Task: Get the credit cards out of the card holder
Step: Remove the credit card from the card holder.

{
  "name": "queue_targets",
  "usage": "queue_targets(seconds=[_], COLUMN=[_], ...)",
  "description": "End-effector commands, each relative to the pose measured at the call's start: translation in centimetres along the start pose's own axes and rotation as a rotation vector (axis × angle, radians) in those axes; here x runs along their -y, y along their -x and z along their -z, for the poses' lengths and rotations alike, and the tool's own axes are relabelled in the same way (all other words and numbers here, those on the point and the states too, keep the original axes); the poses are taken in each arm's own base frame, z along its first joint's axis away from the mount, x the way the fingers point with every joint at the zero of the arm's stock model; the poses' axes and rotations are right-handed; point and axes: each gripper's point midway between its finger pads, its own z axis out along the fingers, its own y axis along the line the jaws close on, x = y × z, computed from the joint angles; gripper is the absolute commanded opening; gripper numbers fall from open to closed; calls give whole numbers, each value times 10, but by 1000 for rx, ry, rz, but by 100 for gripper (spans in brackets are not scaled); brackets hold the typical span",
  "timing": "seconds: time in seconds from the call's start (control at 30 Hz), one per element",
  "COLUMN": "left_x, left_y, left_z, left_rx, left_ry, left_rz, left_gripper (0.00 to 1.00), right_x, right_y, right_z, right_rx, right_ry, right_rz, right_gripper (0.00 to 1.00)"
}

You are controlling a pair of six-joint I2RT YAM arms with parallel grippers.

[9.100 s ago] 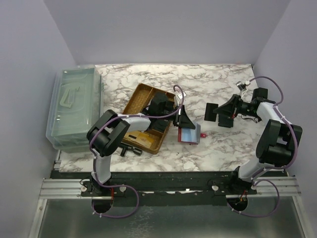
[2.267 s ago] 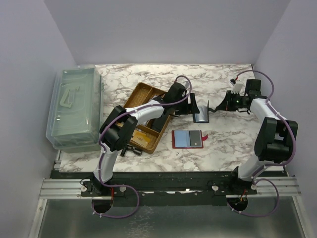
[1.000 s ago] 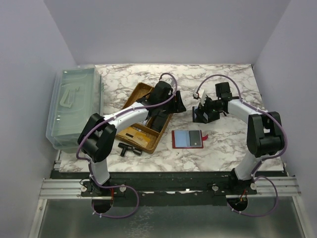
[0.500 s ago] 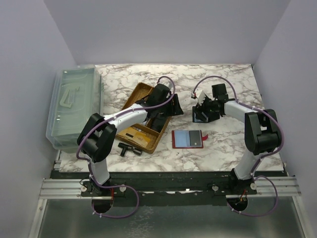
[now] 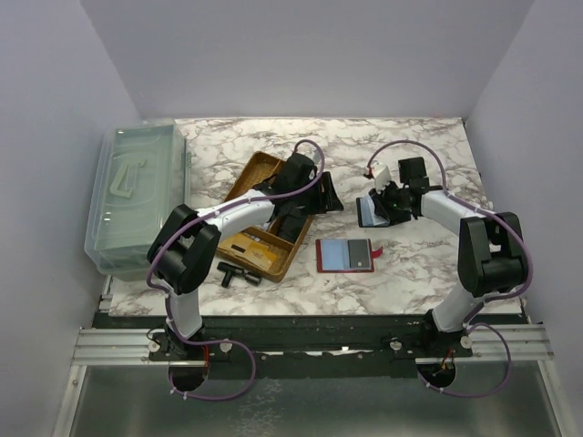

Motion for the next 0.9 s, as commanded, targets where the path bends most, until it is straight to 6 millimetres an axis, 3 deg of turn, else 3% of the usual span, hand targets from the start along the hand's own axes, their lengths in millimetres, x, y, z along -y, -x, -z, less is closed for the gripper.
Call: queue_targets(seconds=[0.0,0.17,0.33,0.43,0.57,0.67,0.87], left_x=[17,22,26,29,31,32,29], left_y=[3,4,4,4,3,1,0], left_z=[-5,-9,-14,-17,-22,-23,-20], left_rx=[-8,-13,-26,-36,-43,-46,-38], left_ry=[-76,-102,-124,-148,-167,-173,-167], left_rz=[11,11,22,31,42,49,49], left_gripper=[63,63,63,63,63,63,63], right_x=[10,33,45,45,15,10,-18], right_y=[-19,-46,-49,-34,9,33,59], right_z=[19,26,35,39,48,54,33], right_rx=[-65,-127,-117,-52,91,142,112], right_ry=[-53,-178,-222,-155,75,118,137], right_rz=[-150,-280,-376,-440,-396,-358,-192], right_gripper=[26,31,46,52,63,67,72])
